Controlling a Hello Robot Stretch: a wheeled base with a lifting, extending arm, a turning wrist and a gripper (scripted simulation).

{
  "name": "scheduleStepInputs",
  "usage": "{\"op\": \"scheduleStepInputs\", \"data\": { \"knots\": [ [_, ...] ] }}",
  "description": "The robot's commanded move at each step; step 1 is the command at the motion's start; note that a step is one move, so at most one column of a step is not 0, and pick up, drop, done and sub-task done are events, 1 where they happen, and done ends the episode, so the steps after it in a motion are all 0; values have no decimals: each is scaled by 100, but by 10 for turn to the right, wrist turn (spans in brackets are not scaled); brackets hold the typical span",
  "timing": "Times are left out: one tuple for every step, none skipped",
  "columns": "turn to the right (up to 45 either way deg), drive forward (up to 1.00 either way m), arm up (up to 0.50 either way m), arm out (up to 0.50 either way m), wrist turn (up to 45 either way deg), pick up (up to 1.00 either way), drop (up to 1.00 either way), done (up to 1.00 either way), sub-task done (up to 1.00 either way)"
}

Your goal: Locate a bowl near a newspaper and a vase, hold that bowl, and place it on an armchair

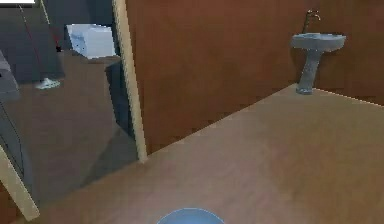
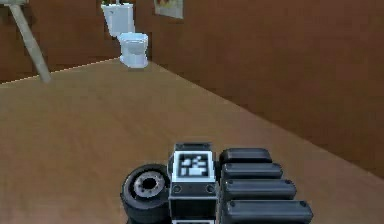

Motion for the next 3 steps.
{"op": "scheduleStepInputs", "data": {
  "knots": [
    [-270,0,0,0,0,0,0,0,0],
    [0,30,0,0,0,0,0,0,0],
    [-90,0,0,0,0,0,0,0,0]
  ]
}}
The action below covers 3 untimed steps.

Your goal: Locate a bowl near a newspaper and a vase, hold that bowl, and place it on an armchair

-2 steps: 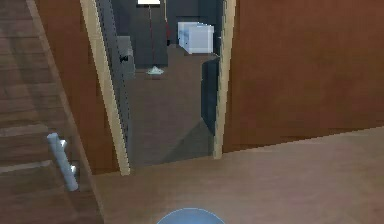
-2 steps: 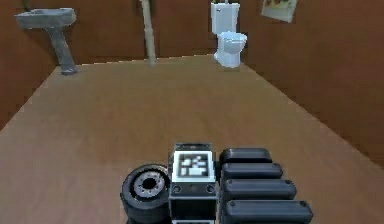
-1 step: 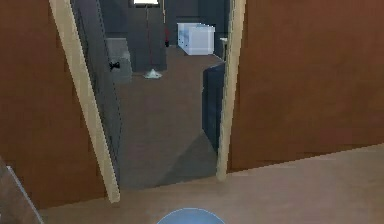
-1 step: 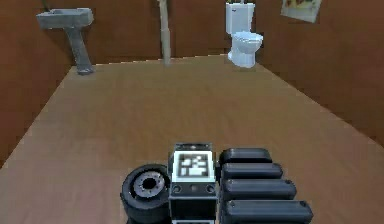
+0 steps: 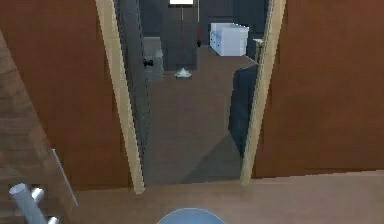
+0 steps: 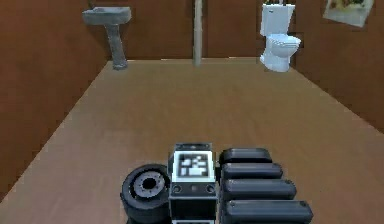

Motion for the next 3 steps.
{"op": "scheduleStepInputs", "data": {
  "knots": [
    [0,100,0,0,0,0,0,0,0],
    [-30,0,0,0,0,0,0,0,0],
    [0,100,0,0,0,0,0,0,0]
  ]
}}
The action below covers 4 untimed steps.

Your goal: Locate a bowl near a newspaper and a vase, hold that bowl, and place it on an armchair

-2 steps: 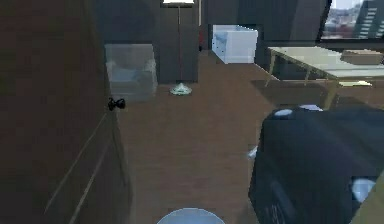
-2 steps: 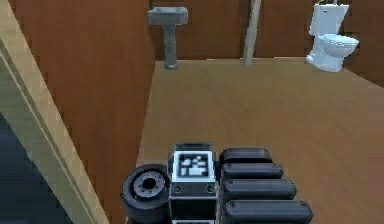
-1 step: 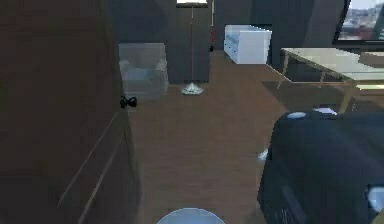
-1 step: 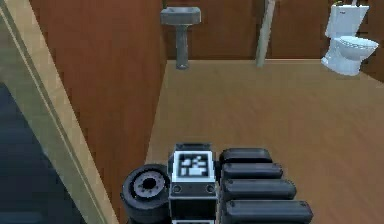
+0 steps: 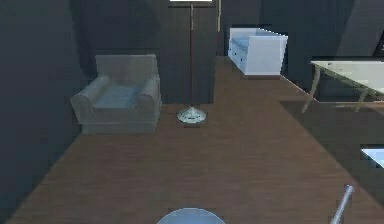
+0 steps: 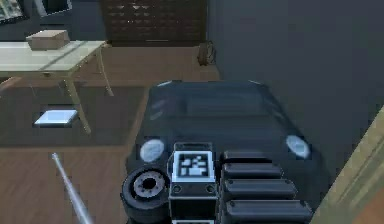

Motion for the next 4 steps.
{"op": "scheduleStepInputs", "data": {
  "knots": [
    [-180,0,0,0,0,0,0,0,0],
    [-30,0,0,0,0,0,0,0,0],
    [0,65,0,0,0,0,0,0,0],
    [-60,0,0,0,0,0,0,0,0]
  ]
}}
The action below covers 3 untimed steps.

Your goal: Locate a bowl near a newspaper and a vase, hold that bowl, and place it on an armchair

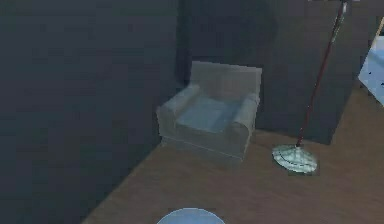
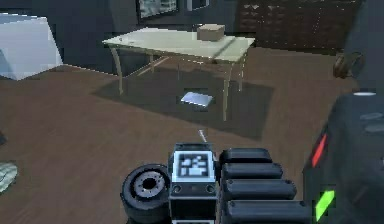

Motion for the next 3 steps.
{"op": "scheduleStepInputs", "data": {
  "knots": [
    [0,100,0,0,0,0,0,0,0],
    [-60,0,0,0,0,0,0,0,0],
    [0,35,0,0,0,0,0,0,0]
  ]
}}
